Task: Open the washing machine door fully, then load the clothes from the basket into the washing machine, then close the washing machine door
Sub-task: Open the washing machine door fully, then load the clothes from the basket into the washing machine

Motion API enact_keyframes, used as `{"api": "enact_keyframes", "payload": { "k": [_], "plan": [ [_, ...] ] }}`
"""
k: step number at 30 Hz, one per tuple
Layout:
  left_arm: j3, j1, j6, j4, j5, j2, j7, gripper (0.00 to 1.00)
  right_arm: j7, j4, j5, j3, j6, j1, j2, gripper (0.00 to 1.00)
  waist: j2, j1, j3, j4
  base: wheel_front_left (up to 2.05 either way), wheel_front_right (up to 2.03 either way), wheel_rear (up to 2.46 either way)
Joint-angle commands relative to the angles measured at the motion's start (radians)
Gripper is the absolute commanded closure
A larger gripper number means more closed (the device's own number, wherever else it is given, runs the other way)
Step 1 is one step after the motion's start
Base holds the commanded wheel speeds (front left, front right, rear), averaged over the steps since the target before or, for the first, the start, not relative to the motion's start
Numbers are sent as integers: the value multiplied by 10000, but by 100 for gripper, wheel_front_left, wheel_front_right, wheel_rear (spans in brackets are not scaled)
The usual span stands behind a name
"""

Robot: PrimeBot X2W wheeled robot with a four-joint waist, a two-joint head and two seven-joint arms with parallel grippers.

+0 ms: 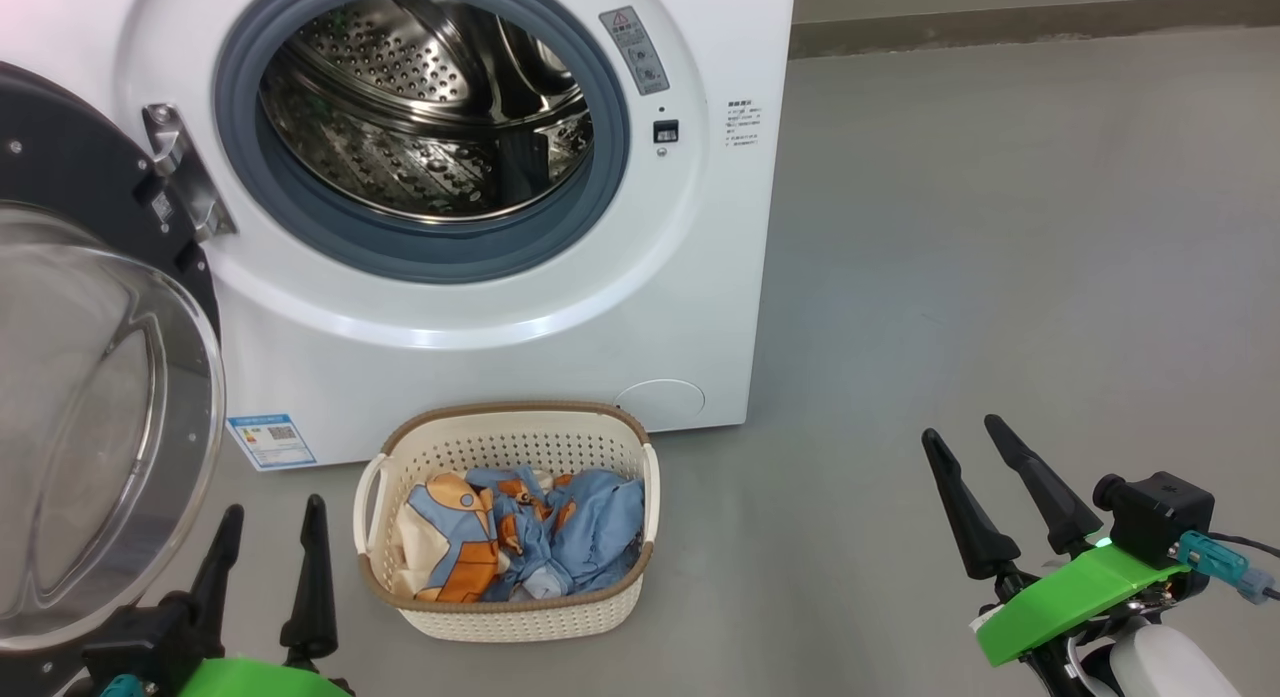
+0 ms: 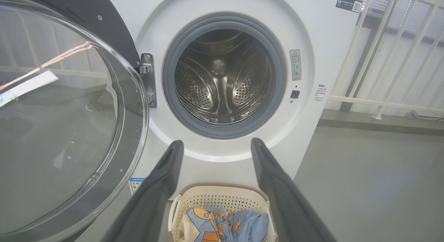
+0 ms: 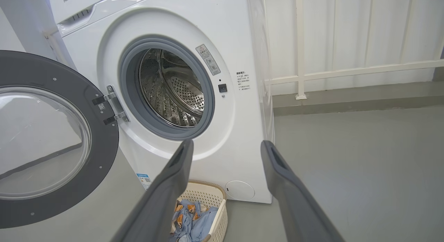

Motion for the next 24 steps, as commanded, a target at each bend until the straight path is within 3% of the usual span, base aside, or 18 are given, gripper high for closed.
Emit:
{"api": "enact_keyframes", "payload": {
  "k": [1,24],
  "plan": [
    [385,-228,-53,-214,89,172,-120,0,-120,-257,-162,152,16,-58,-104,0,0,0,-6,0,0,0,0],
    [373,-331,-52,-213,180,259,-121,0,-120,-260,-140,188,16,-73,-98,0,0,0,17,57,1,-1,0]
  ]
}}
